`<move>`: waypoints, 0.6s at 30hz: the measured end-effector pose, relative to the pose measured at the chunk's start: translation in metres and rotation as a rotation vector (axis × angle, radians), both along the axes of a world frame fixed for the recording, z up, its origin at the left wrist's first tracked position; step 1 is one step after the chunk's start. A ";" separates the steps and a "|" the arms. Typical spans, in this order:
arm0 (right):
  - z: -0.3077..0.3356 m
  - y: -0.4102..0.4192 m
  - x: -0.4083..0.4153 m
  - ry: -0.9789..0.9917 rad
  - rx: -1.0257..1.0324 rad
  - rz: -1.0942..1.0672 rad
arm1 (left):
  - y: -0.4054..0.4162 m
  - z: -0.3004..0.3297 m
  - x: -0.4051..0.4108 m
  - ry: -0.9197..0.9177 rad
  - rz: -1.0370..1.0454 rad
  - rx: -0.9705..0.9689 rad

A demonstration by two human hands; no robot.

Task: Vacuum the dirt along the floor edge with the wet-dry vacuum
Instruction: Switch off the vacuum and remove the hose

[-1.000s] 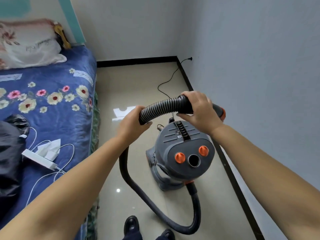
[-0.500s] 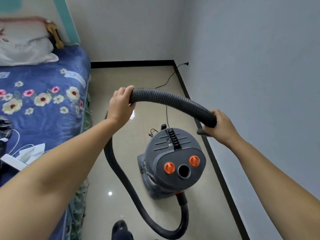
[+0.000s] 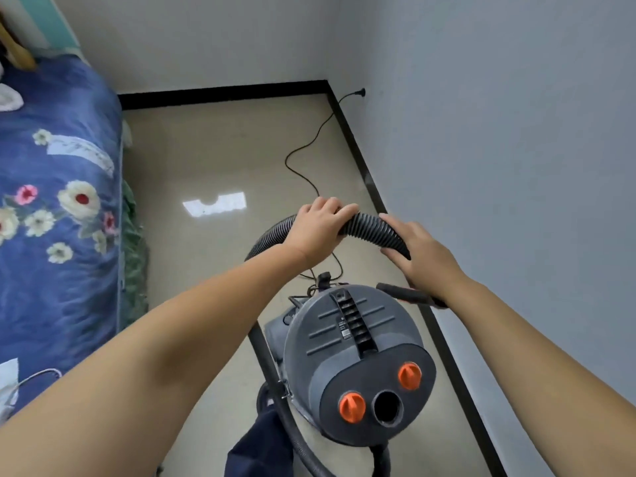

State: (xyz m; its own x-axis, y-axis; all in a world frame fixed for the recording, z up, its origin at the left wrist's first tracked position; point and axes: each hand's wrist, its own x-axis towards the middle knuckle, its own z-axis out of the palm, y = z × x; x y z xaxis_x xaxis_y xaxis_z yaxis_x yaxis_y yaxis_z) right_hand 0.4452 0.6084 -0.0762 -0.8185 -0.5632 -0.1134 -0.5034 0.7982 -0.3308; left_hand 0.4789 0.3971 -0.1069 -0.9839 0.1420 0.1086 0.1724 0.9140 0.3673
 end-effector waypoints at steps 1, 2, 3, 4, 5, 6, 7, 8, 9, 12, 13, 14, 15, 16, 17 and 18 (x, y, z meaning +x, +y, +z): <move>-0.013 0.004 -0.008 -0.037 0.031 -0.021 | 0.003 -0.012 -0.009 -0.059 -0.020 0.003; -0.026 0.010 -0.014 -0.075 0.051 -0.044 | 0.008 -0.025 -0.016 -0.107 -0.042 0.013; -0.041 0.018 -0.020 -0.108 0.063 -0.066 | 0.013 -0.036 -0.022 -0.147 -0.059 0.028; -0.054 0.025 -0.024 -0.145 0.082 -0.088 | 0.019 -0.048 -0.027 -0.185 -0.073 0.045; -0.068 0.033 -0.028 -0.183 0.103 -0.106 | 0.026 -0.061 -0.030 -0.229 -0.081 0.057; -0.080 0.040 -0.030 -0.219 0.137 -0.115 | 0.032 -0.074 -0.031 -0.282 -0.088 0.064; -0.092 0.047 -0.032 -0.251 0.174 -0.116 | 0.036 -0.088 -0.032 -0.345 -0.097 0.068; -0.103 0.053 -0.033 -0.284 0.216 -0.114 | 0.039 -0.103 -0.032 -0.413 -0.105 0.076; -0.113 0.061 -0.035 -0.311 0.249 -0.112 | 0.040 -0.117 -0.032 -0.482 -0.115 0.087; -0.140 0.094 -0.035 -0.376 0.277 -0.160 | 0.037 -0.153 -0.026 -0.637 -0.117 0.153; -0.148 0.107 -0.034 -0.395 0.247 -0.204 | 0.035 -0.162 -0.024 -0.665 -0.096 0.189; -0.154 0.121 -0.031 -0.402 0.209 -0.262 | 0.034 -0.170 -0.023 -0.685 -0.073 0.222; -0.160 0.134 -0.027 -0.395 0.154 -0.325 | 0.032 -0.177 -0.022 -0.703 -0.053 0.247; -0.165 0.146 -0.021 -0.381 0.112 -0.397 | 0.030 -0.183 -0.022 -0.718 -0.035 0.263; -0.168 0.157 -0.017 -0.369 0.075 -0.462 | 0.028 -0.188 -0.022 -0.731 -0.021 0.273; -0.172 0.165 -0.011 -0.371 0.061 -0.532 | 0.026 -0.193 -0.022 -0.736 -0.009 0.278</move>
State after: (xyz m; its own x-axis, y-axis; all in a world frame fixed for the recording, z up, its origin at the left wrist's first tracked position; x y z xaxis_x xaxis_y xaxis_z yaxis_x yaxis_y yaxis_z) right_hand 0.4343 0.7738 -0.2479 -0.8842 -0.0756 -0.4609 0.1042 0.9300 -0.3525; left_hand 0.4570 0.4232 -0.2996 -0.8155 0.2135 -0.5379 -0.1970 0.7716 0.6048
